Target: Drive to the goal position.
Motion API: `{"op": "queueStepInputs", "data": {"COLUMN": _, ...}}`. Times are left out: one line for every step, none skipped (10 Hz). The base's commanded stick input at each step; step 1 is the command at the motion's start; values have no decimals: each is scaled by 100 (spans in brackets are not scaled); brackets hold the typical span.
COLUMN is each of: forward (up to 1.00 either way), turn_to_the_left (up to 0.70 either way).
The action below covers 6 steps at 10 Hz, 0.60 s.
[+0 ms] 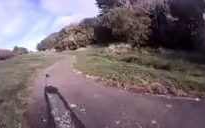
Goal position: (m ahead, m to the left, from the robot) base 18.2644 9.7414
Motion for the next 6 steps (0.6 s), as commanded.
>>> {"op": "queueStepInputs", "data": {"forward": 70, "turn_to_the_left": 14}}
{"op": "queueStepInputs", "data": {"forward": 70, "turn_to_the_left": 14}}
{"op": "queueStepInputs", "data": {"forward": 70, "turn_to_the_left": 14}}
{"op": "queueStepInputs", "data": {"forward": 70, "turn_to_the_left": 14}}
{"op": "queueStepInputs", "data": {"forward": 70, "turn_to_the_left": 14}}
{"op": "queueStepInputs", "data": {"forward": 70, "turn_to_the_left": 14}}
